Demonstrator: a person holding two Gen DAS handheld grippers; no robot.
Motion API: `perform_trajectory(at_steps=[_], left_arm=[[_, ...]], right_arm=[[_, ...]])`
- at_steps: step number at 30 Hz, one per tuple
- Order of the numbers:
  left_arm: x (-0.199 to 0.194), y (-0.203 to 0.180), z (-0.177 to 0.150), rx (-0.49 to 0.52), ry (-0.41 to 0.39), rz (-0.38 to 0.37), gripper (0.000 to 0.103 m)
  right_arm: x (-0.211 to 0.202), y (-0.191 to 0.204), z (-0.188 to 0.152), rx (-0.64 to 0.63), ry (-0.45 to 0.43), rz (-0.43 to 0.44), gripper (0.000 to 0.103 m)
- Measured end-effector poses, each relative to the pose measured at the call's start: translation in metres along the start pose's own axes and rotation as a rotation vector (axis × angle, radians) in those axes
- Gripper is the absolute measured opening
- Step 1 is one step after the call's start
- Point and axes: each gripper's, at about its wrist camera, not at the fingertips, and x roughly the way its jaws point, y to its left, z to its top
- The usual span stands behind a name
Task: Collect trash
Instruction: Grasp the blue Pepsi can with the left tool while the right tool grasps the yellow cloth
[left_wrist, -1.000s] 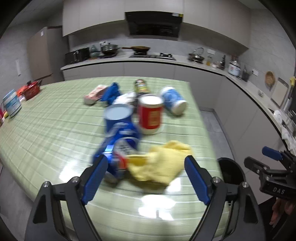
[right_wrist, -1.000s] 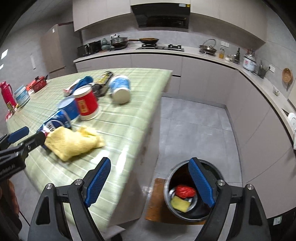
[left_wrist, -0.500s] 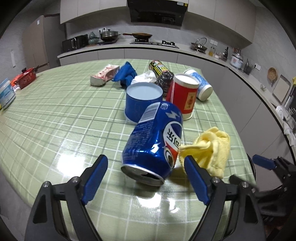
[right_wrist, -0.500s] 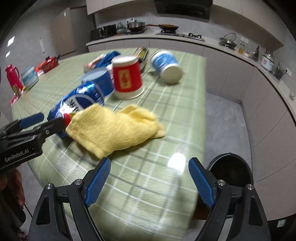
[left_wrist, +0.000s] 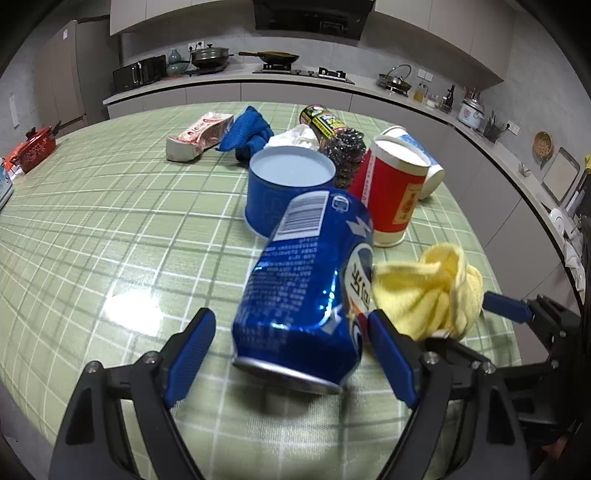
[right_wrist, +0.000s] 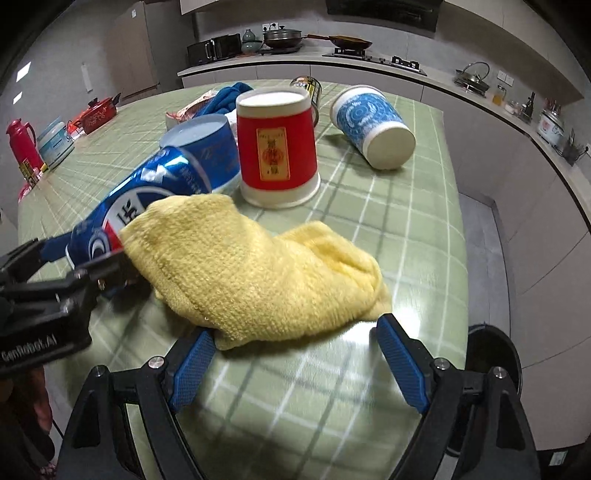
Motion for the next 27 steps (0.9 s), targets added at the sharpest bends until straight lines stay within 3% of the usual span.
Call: perform_trajectory(at_steps=[6, 8, 10, 11, 13, 16, 20, 21, 24, 27], left_arm=[[0.010, 0.004, 0.004, -0.019, 0.020, -0.027, 0.082], [0.012, 0.005, 0.004, -0.028, 0.025, -0.047, 0.067], [0.011, 0.006, 0.003, -0.037, 0.016, -0.054, 0.067], [0.010, 0.006, 0.003, -0.039, 0.011, -0.057, 0.067], [0.007, 0.006, 0.001, -0.044, -0.004, -0.056, 0.067], [0.000, 0.005, 0.000, -0.044, -0.026, -0.053, 0.067], [-0.006, 0.003, 0.002, -0.039, -0.038, -0.044, 0.067], [-0.007, 0.003, 0.002, -0.041, -0.042, -0.042, 0.067], [-0.009, 0.004, 0.002, -0.038, -0.043, -0.037, 0.067], [-0.009, 0.005, 0.001, -0.036, -0.035, -0.032, 0.067]], right_arm=[[0.011, 0.000, 0.013, -0.036, -0.008, 0.002, 0.088], [0.010, -0.002, 0.014, -0.032, -0.016, 0.023, 0.086], [0.010, -0.005, 0.015, -0.025, -0.013, 0.053, 0.050], [0.009, -0.005, 0.014, -0.026, -0.011, 0.063, 0.045], [0.008, -0.006, 0.013, -0.028, -0.013, 0.080, 0.021], [0.003, -0.008, 0.008, -0.024, -0.026, 0.104, 0.013], [-0.002, -0.012, 0.003, -0.015, -0.010, 0.135, 0.012], [-0.004, -0.012, 0.001, -0.019, -0.013, 0.131, 0.017], [-0.011, -0.006, 0.003, -0.048, -0.072, 0.054, 0.102], [-0.010, 0.000, 0.013, -0.086, -0.102, 0.024, 0.103]])
